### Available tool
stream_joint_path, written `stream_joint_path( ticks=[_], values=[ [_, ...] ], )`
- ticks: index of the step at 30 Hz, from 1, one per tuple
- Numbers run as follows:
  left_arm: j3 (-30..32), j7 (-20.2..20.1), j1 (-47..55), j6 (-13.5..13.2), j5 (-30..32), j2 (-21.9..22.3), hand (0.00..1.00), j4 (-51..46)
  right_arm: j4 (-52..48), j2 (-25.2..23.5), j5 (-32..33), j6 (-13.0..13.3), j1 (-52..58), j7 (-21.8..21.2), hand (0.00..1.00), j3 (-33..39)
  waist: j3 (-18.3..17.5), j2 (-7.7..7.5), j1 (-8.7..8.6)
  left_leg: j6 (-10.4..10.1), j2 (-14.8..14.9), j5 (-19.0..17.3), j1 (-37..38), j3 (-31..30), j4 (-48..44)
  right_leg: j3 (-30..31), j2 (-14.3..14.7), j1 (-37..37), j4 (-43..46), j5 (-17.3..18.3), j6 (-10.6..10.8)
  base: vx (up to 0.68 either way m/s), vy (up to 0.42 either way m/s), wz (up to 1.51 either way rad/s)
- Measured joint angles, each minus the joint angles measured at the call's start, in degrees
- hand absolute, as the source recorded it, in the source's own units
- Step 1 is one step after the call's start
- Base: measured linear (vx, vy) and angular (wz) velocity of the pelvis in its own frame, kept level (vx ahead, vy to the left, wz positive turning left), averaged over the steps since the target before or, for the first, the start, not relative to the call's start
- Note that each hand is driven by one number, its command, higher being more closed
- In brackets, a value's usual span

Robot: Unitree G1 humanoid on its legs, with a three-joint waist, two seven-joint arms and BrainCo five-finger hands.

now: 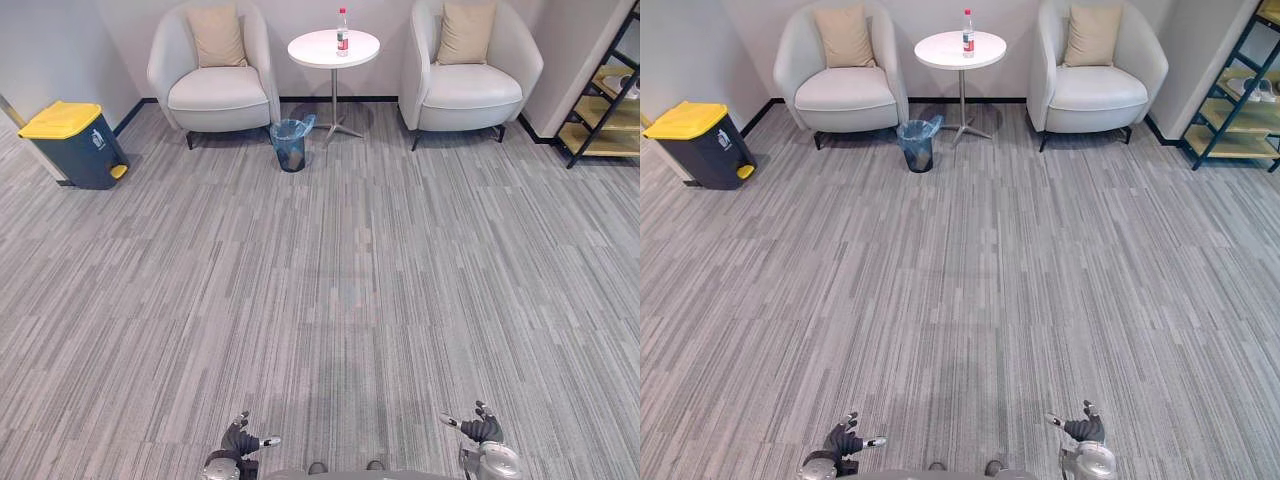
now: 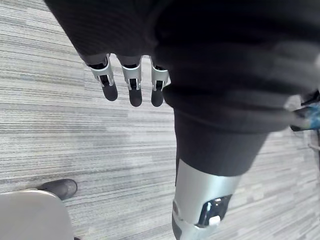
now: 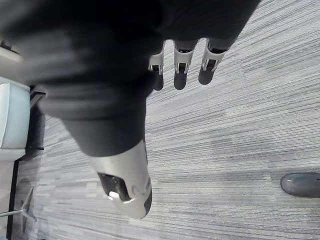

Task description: Gather rubbish on tea table into small bin, then transfer packed bag to large trash can.

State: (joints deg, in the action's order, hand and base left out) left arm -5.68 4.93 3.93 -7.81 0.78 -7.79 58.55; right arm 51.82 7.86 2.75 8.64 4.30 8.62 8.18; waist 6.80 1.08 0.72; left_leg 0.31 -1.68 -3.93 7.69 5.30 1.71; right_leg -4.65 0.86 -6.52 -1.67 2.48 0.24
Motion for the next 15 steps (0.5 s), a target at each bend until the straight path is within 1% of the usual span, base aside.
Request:
stream_joint_path(
  ticks=[3,6,10,15],
  values=[
    [-1.73,-0.02,0.01,-0.24,-0.11,0.38,0.00,-1.23,-1.73,-0.54,-0.04,0.09,-0.06,-0.05,0.00,-0.50,-0.03,-0.06,0.00,0.00,0.04,0.00,-0.05,-0.01,0.25,0.00,0.09,-0.12,-0.58,-0.16,0.01,0.00,0.000,0.00],
    [-2.84,0.01,0.00,-0.31,-0.12,0.44,0.00,-2.73,-1.76,-0.57,-0.14,0.09,-0.13,-0.08,0.00,-2.50,-0.11,-0.20,0.03,0.00,0.06,0.00,-0.09,-0.06,0.28,-0.02,0.13,-0.15,-0.71,-0.15,0.03,0.00,0.000,0.00],
    [-2.93,0.03,0.02,-0.36,-0.20,0.47,0.00,-4.22,-3.43,-0.72,-0.14,0.07,0.12,-0.10,0.00,-2.53,-0.12,-0.25,0.02,0.00,0.01,0.00,-0.43,-0.06,0.27,-0.02,0.09,-0.14,-0.72,-0.15,0.03,0.01,-0.005,-0.01],
    [-3.89,0.03,0.03,-0.36,-0.33,0.45,0.00,-4.57,-3.88,-0.72,-0.16,0.10,0.17,-0.08,0.00,-2.89,-0.42,-0.70,-0.01,0.01,-0.01,-0.01,-0.44,-0.06,0.20,0.07,0.06,-0.13,-0.72,-0.15,0.04,-0.01,-0.003,0.00]
  ],
)
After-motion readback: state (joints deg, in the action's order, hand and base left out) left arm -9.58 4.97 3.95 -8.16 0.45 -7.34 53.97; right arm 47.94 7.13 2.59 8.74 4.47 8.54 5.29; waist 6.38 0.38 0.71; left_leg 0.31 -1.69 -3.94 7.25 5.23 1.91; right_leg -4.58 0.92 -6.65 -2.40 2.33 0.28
